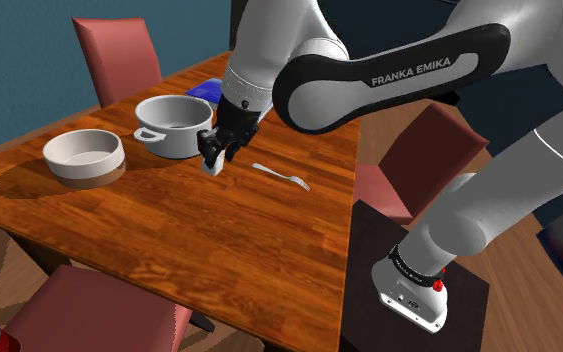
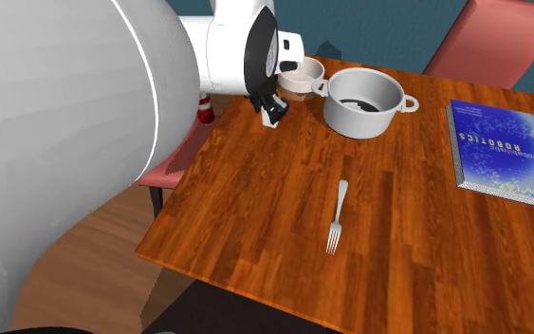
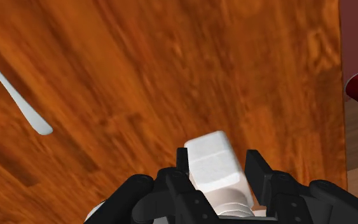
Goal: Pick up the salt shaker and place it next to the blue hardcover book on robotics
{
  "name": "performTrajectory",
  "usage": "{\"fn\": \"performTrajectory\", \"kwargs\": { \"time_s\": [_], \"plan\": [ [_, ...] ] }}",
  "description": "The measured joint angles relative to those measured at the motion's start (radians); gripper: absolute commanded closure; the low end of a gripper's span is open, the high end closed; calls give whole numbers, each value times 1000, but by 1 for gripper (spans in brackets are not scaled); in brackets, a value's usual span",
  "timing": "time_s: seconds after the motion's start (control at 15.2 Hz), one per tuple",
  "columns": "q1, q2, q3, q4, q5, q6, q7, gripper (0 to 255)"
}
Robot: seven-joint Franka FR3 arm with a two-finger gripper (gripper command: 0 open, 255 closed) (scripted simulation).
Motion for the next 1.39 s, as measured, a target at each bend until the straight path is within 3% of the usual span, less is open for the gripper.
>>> {"fn": "performTrajectory", "kwargs": {
  "time_s": [0.2, 0.79, 1.39],
  "plan": [
    [-3, -5, -12, 24, 5, -28, -17, 255],
    [-85, 107, -114, 117, -23, -25, -185, 255],
    [-167, 293, -198, 313, -69, -53, -336, 255]
  ]
}}
